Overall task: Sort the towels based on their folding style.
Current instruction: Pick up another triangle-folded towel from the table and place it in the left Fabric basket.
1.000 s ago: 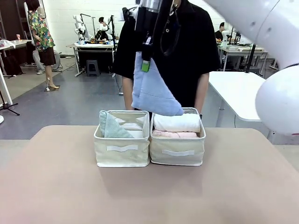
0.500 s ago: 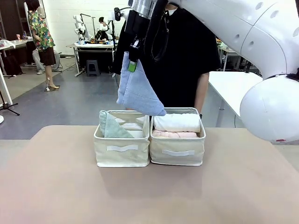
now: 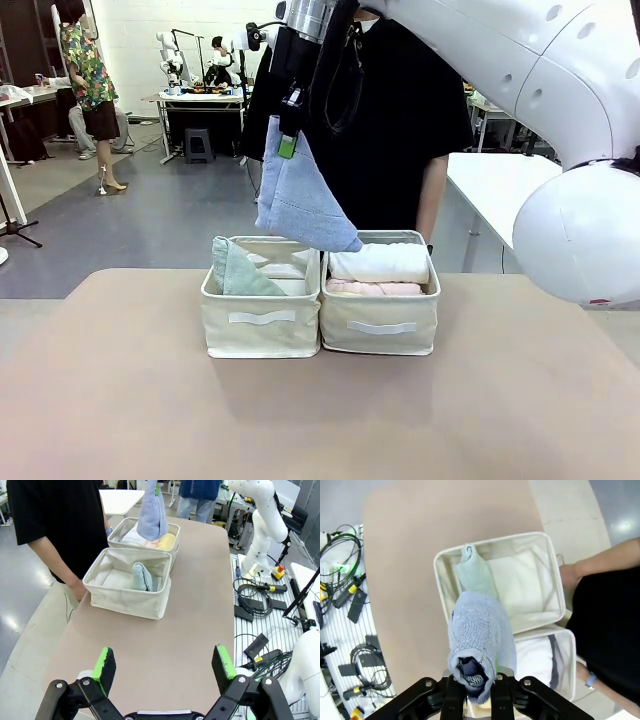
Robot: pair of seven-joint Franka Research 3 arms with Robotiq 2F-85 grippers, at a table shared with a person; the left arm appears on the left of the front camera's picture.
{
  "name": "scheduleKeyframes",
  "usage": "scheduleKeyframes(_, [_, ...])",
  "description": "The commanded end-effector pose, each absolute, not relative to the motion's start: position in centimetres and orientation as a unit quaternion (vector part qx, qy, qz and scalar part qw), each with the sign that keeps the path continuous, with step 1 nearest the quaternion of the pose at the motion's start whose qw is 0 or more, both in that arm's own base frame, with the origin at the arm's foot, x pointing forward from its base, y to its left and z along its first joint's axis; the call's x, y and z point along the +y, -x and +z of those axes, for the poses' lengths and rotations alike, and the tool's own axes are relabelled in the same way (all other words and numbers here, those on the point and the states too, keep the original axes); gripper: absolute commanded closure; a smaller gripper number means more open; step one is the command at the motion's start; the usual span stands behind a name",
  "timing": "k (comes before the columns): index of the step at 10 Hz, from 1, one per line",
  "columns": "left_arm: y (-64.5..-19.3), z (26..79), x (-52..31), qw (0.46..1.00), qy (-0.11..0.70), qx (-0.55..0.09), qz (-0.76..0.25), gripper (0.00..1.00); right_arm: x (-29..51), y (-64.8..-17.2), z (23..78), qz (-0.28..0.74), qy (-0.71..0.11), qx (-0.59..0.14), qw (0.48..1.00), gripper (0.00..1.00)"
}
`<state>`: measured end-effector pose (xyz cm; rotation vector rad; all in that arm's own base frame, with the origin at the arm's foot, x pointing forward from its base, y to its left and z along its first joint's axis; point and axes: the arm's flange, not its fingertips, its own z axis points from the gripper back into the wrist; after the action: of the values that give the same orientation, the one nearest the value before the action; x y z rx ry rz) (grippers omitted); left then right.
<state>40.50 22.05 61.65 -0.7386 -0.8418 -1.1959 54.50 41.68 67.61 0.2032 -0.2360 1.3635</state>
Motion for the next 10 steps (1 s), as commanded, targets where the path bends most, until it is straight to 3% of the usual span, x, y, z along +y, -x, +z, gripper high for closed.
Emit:
scheduleKeyframes(1, [-40.2, 61.6, 21.8, 0.687, 0.324, -0.376, -0.531, 0.00, 41.7, -54.5, 67.6, 0.627, -0.093, -0.108, 0.765, 0.83])
scheduleKeyframes(4, [-40.2, 61.6, 21.8, 0.687, 0.324, -0.376, -0.531, 0.00, 42.6, -56.6, 66.5, 0.598, -0.161, -0.197, 0.760, 0.83])
scheduleKeyframes(10, [-40.2, 61.6, 21.8, 0.687, 0.324, -0.376, -0.531, 0.00, 45.8, -60.2, 63.2, 0.591, -0.178, -0.211, 0.758, 0.83])
